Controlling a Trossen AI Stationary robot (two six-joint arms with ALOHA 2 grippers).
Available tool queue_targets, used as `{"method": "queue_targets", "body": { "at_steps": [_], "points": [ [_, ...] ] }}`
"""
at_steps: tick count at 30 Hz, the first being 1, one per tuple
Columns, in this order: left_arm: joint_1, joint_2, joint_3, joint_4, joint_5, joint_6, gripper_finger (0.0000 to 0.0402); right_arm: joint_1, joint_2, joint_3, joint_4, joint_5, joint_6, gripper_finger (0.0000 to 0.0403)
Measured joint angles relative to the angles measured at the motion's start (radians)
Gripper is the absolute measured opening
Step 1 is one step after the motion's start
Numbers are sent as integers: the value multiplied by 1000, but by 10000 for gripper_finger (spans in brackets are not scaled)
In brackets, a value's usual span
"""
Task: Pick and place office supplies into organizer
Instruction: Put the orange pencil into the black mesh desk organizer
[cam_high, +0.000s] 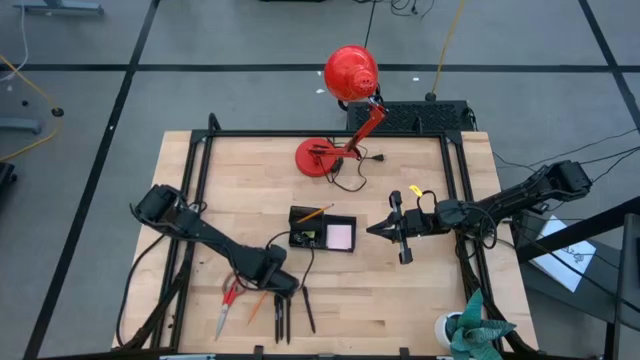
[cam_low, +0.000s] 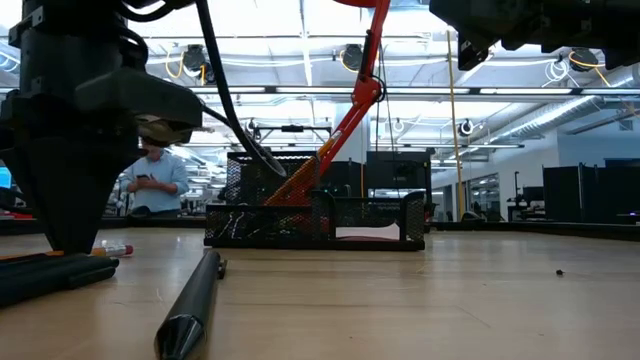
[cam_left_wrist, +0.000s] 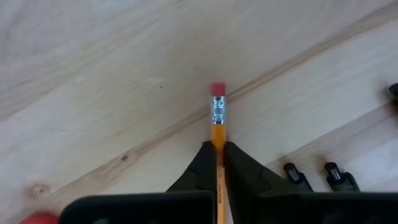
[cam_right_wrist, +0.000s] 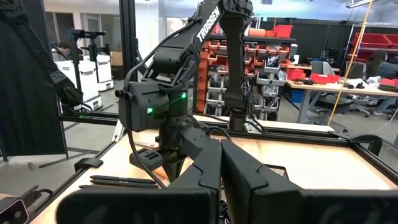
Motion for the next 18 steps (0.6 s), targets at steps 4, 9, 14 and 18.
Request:
{"method": "queue_targets", "body": {
  "at_steps": [4,9,14,18],
  "points": [
    [-11,4,29,-18,-31,41,13,0,0,0,0,0,0,4],
    [-11,13,90,-52,-92,94,31,0,0,0,0,0,0,4],
    [-8,11,138,-49,-178,137,33,0,0,0,-1,0,0,4],
    [-10,10,188,-50,-225,202,34,0,0,0,-4,0,0,4]
  ]
}}
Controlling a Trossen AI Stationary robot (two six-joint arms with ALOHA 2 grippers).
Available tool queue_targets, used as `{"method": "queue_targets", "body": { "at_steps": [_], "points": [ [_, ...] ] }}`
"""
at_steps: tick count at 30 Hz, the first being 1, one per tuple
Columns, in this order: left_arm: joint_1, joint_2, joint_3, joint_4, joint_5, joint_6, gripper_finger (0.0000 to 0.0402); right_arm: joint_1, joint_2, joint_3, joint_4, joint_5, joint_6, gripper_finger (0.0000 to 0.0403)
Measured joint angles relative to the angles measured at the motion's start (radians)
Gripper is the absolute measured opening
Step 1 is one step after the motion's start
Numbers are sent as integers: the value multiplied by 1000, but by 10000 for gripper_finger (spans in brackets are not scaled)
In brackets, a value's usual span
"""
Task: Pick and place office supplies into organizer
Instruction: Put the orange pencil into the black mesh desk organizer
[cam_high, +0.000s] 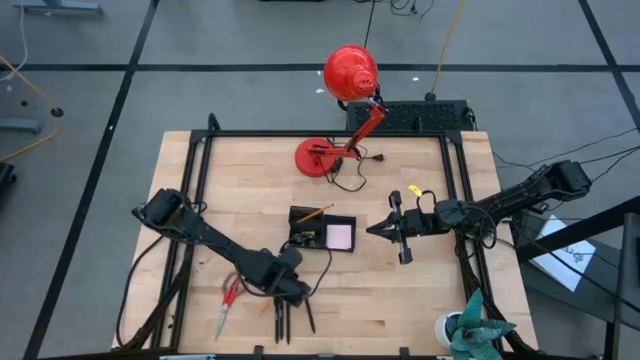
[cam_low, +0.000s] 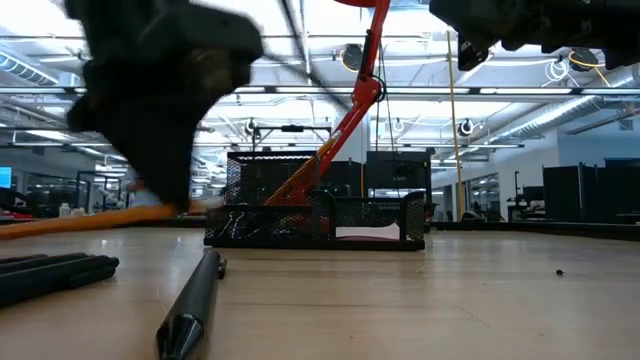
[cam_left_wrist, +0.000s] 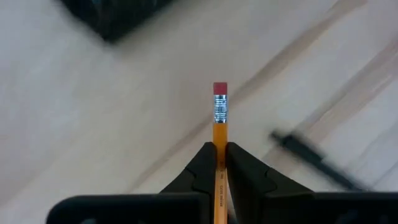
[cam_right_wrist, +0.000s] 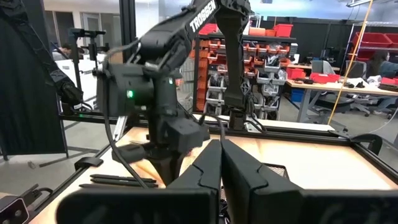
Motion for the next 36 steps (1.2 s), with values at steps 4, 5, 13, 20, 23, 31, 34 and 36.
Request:
{"method": "queue_targets", "body": {
  "at_steps": [4,5,13,20,23,31,34,36],
  "points": [
    [2,0,66,-14,-86,120,34,0,0,0,-2,0,0,4],
    [1,0,90,-11,-114,156,34,0,0,0,-2,0,0,4],
    [5,-2,302,-10,-444,599,35,0,0,0,-6,-1,12,4],
    [13,-46,433,8,-729,944,35,0,0,0,-35,-2,33,4],
    [25,-114,416,70,-734,1036,35,0,0,-4,-32,-30,42,4],
    [50,-307,187,450,-514,1399,35,0,1,-5,-11,-56,54,4],
    [86,-378,43,601,-443,1436,35,0,0,-5,-13,-56,54,4],
    [117,-429,-54,688,-417,1441,35,0,0,-5,-11,-56,54,4]
  ]
}}
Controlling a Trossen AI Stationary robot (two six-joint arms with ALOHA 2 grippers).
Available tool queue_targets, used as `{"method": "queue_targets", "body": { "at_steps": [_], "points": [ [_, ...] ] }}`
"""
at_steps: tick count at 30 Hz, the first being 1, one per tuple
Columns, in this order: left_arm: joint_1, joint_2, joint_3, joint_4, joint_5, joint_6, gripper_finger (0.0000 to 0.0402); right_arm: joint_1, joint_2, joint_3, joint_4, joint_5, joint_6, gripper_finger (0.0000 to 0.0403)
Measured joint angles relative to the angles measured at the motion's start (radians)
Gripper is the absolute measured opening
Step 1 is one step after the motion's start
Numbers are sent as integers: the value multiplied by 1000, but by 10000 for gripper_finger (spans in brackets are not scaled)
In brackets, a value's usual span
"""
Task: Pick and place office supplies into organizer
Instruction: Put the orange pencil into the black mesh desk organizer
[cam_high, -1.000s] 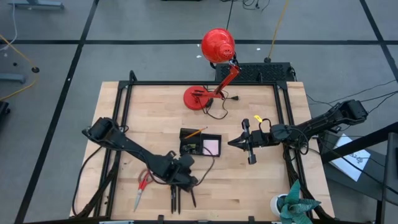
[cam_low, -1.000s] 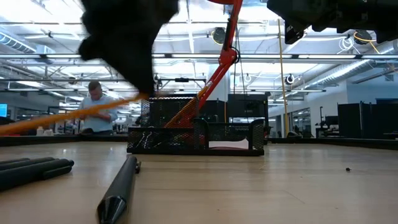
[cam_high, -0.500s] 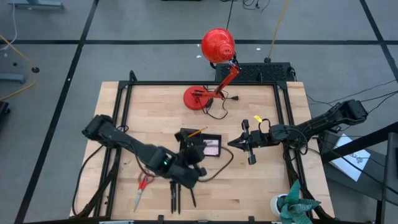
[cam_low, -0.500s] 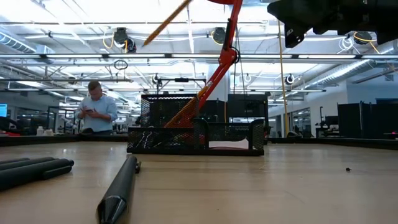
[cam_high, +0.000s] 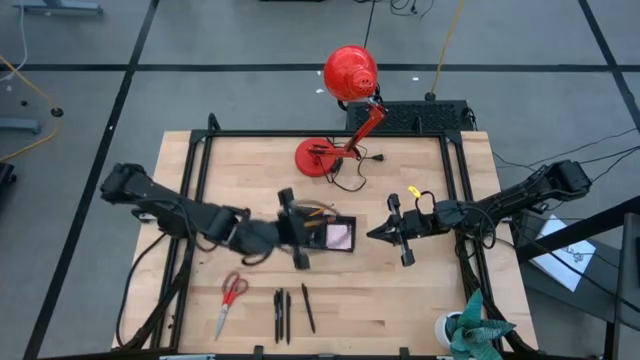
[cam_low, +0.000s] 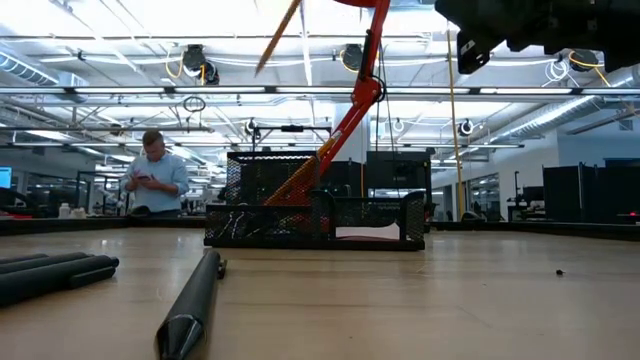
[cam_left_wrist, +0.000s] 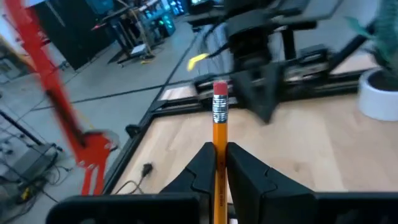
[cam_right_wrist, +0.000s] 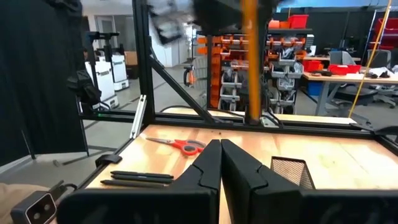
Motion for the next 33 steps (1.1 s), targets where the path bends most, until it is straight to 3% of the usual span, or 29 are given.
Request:
{"method": "queue_targets", "body": {
  "at_steps": [7,12,21,33],
  "points": [
    [112,-134,-338,401,242,110,35,0,0,0,-3,1,0,4],
    [211,-180,-498,580,327,86,35,0,0,0,0,2,0,4],
    [329,-164,-574,610,459,-9,35,0,0,0,8,3,-3,4],
    [346,-21,-578,647,483,-27,35,0,0,0,8,4,-5,4]
  ]
}}
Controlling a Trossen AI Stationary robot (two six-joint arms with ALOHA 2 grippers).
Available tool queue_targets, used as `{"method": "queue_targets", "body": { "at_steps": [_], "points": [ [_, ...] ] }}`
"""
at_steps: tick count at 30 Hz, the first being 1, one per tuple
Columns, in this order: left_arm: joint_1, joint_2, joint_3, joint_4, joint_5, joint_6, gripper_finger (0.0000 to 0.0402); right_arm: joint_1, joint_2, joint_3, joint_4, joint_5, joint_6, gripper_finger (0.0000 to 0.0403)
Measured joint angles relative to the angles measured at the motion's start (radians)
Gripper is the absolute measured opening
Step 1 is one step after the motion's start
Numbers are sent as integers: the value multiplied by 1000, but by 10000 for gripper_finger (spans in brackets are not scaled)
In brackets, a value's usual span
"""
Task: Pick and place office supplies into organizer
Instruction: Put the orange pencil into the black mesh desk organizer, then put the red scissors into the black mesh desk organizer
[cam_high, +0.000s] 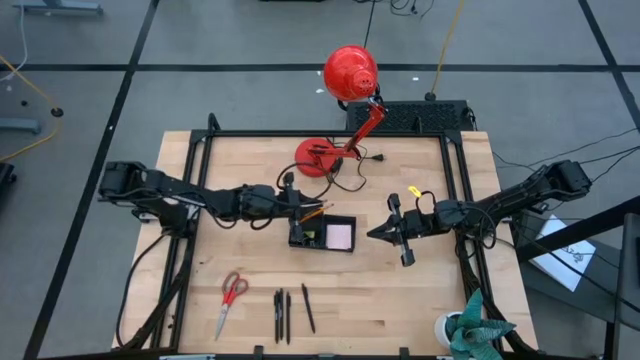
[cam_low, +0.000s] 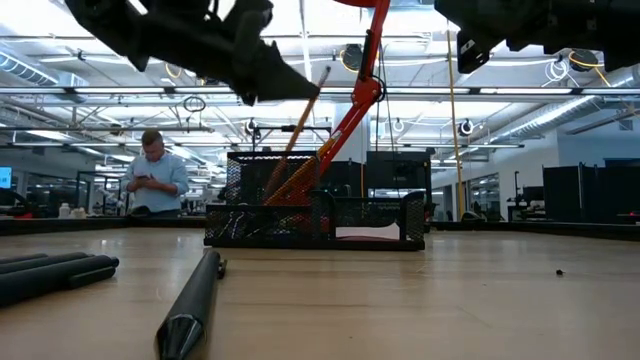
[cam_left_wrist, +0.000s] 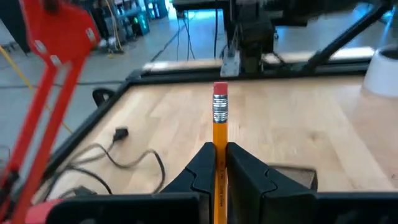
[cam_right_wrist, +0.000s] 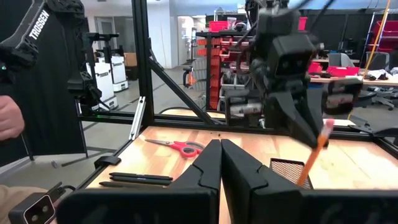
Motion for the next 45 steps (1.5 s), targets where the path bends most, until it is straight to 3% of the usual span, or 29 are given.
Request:
{"method": "queue_targets", "body": {
  "at_steps": [23,36,40,45],
  "points": [
    [26,164,2,16,2,-71,35,0,0,0,0,0,-4,4],
    [26,164,1,69,-3,-103,36,0,0,0,0,0,-4,4],
    [26,164,1,68,-2,-103,60,0,0,0,-7,0,-4,4],
    [21,164,1,68,1,-66,119,0,0,0,-8,0,-4,4]
  ]
}}
